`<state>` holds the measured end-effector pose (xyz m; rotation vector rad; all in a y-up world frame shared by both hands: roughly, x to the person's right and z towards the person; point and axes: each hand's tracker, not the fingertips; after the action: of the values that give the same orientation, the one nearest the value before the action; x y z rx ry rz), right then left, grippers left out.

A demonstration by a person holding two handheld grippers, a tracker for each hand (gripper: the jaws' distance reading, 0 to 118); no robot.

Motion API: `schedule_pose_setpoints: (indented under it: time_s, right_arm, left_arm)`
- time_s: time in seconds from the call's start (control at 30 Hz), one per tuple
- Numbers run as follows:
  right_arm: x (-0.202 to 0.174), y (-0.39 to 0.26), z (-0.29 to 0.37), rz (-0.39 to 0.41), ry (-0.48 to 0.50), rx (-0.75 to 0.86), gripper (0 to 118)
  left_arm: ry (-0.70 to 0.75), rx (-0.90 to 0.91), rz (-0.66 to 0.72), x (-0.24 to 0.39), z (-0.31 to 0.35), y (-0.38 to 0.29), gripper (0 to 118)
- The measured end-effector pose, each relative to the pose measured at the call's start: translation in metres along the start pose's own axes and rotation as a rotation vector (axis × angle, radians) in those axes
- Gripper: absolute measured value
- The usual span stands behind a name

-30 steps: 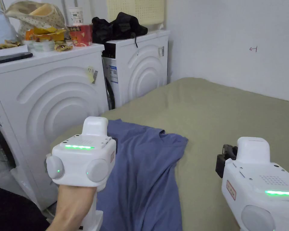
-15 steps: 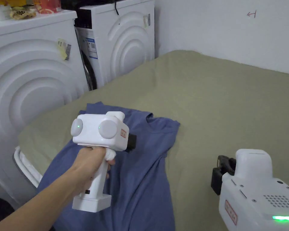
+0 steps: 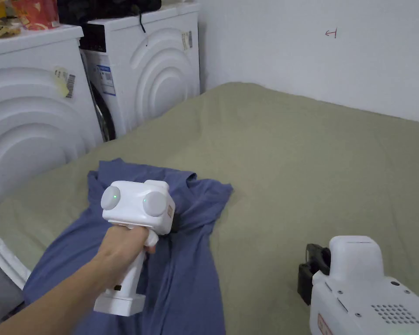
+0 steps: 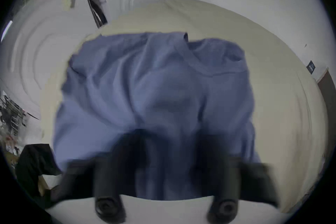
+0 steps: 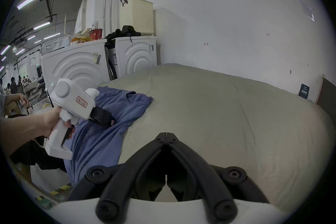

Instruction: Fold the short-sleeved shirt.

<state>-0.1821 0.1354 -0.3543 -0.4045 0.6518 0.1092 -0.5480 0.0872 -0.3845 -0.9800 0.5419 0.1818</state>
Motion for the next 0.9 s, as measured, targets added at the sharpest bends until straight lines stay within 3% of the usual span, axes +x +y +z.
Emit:
schedule_pose_setpoints:
  time_s: [0.03,0.07,0.17,0.4,0.73,0.9]
  right_arm:
    - [0.005,0.001,0.007,-0.011,-0.008,0.003,0]
    - [0.012,0.002,0.015,-0.019,-0.013,0.005,0]
    - [0.032,0.001,0.039,-0.031,-0.049,0.02,0]
    - [0.079,0.001,0.109,-0.048,-0.161,0.071,0]
    - [0.16,-0.016,0.206,-0.125,-0.371,0.11,0]
    - [0.197,-0.033,0.239,-0.163,-0.479,0.107,0]
  left_arm:
    - [0.078,0.02,-0.037,0.001,0.005,-0.001,0]
    - [0.007,0.012,-0.031,-0.001,0.012,-0.001,0]
    - [0.029,0.08,-0.073,0.006,0.049,0.004,0]
    - [-0.171,0.195,-0.075,0.075,0.171,0.018,0]
    - [-0.491,0.357,-0.344,0.282,0.301,0.022,0]
    - [-0.666,0.335,-0.439,0.393,0.315,0.008,0]
